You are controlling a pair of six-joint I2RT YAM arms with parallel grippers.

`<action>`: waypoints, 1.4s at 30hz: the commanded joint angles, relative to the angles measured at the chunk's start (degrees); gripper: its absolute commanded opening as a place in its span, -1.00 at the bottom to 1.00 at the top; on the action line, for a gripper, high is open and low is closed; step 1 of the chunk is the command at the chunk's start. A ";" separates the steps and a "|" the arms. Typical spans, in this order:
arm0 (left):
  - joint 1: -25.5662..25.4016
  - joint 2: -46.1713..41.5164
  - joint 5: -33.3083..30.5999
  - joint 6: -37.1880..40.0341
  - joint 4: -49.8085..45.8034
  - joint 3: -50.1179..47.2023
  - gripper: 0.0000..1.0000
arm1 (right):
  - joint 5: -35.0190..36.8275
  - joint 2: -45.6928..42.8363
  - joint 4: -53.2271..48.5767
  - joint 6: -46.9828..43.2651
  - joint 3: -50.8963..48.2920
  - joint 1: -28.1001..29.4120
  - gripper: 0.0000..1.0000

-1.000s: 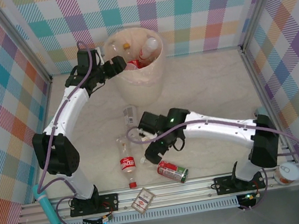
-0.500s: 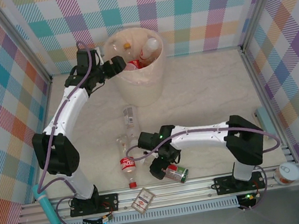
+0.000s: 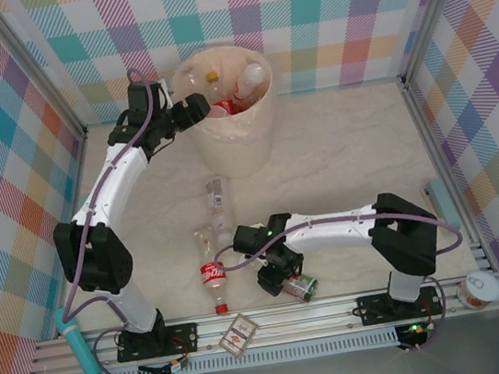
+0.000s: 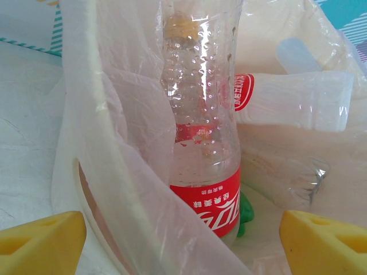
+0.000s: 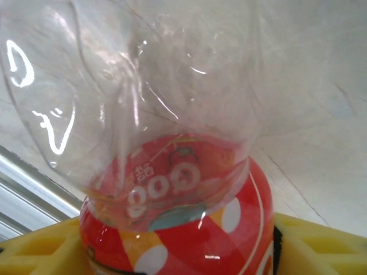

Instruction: Put the plastic bottles in the bin

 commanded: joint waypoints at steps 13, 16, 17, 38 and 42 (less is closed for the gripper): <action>1.11 2.45 -0.82 -0.44 -4.06 -0.42 0.74 | 9.26 -26.63 -5.76 -1.42 10.64 -19.94 0.13; 1.11 2.63 -0.31 -0.85 -3.96 -0.36 0.74 | 11.13 -24.13 -3.03 -3.96 18.67 -25.43 0.12; 1.10 2.63 -0.22 -0.89 -3.94 -0.27 0.74 | 11.11 -22.55 -2.01 -4.81 21.11 -26.86 0.12; 1.09 2.35 -0.19 1.24 -7.61 2.62 0.75 | 7.02 24.07 10.88 -17.84 85.20 -32.45 0.18; 1.18 2.45 0.46 1.16 -8.03 3.75 0.75 | 5.39 25.88 11.52 -18.06 83.17 -32.61 0.21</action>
